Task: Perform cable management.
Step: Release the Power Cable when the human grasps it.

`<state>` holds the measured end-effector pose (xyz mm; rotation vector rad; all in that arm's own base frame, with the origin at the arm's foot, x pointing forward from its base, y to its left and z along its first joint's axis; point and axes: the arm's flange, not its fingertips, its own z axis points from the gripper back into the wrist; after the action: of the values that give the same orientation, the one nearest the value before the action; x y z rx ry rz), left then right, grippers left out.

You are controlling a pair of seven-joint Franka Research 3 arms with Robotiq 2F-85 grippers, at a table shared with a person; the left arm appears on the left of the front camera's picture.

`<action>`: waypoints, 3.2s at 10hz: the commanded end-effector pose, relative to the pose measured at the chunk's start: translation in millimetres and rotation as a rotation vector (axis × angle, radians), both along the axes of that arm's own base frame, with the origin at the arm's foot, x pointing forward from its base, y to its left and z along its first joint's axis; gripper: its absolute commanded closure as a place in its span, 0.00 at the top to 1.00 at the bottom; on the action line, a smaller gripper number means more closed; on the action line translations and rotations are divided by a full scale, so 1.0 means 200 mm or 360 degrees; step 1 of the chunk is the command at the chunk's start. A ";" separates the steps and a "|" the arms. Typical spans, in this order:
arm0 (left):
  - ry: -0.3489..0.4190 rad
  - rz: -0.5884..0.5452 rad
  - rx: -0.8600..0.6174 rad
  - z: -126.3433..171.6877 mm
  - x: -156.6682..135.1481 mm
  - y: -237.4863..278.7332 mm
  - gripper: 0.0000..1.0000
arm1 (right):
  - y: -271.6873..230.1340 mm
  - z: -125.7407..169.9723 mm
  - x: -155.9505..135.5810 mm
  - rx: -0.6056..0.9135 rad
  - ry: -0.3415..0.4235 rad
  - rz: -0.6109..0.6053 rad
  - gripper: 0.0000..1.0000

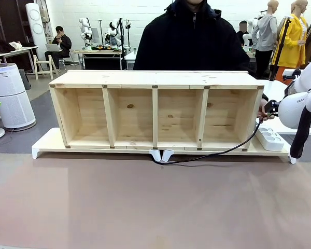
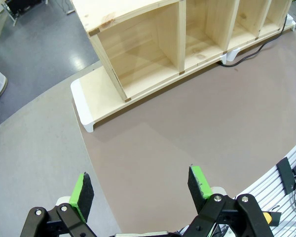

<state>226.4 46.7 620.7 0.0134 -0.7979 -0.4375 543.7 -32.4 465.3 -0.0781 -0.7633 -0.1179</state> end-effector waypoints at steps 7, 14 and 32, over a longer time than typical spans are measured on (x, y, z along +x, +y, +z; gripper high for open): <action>-0.0008 0.0029 -0.0005 0.00 0.01 0.00 1.00 | 0.01 -0.01 0.00 -0.0004 0.0016 0.0005 0.96; -0.0008 0.0029 -0.0005 0.00 0.01 0.00 1.00 | 0.01 -0.01 0.00 -0.0004 0.0016 0.0005 0.96; -0.0008 0.0029 -0.0005 0.00 0.01 0.00 1.00 | 0.01 -0.01 0.00 -0.0004 0.0016 0.0005 0.96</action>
<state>226.4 46.7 620.7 0.0133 -0.7979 -0.4375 543.7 -31.9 465.1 -0.0780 -0.7622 -0.1171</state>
